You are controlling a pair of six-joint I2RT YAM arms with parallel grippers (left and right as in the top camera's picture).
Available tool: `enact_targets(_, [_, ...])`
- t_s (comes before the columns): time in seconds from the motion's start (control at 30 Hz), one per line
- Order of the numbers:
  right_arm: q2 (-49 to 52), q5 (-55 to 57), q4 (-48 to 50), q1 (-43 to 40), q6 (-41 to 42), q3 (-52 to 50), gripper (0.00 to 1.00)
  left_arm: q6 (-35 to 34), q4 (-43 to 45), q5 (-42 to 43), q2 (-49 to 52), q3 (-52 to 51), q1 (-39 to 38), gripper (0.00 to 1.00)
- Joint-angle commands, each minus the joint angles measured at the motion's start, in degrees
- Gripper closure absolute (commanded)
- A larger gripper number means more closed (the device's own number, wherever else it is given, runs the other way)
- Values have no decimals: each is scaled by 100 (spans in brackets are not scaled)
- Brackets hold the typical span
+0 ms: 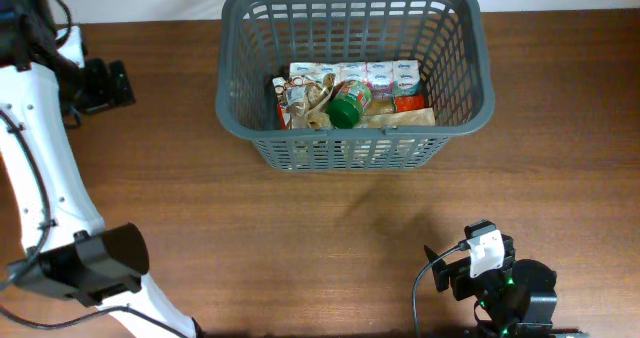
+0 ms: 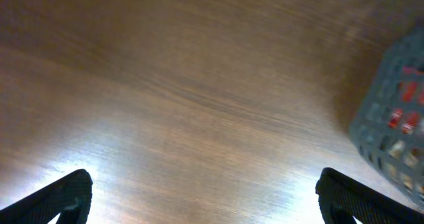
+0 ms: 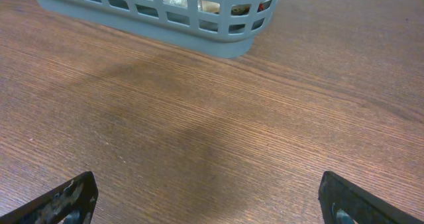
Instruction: Pack container
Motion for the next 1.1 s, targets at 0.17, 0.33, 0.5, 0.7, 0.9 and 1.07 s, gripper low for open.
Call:
enact_targets(0.17, [-66,70,15,31,31,-46,1,-72,-4,63,-1397,-4,-1051,1])
enact_targets(0.33, [-66,70,15,31,31,-46,1,13,1926,-133,-2417,-601,-1294,1])
enact_targets(0.5, [-66,70,15,31,31,-46,1,15,4662,-136,-3982,-2765,-1294,1])
enact_targets(0.7, [-66,70,15,31,31,-46,1,15,7180,-149,-5821,-5709,-1311,1])
enact_targets(0.9, [-66,70,15,31,31,-46,1,15,9259,-155,-8011,-9191,-1812,1])
enact_targets(1.07, [-66,70,15,31,31,-46,1,15,9606,-155,-9420,-11156,-1956,1])
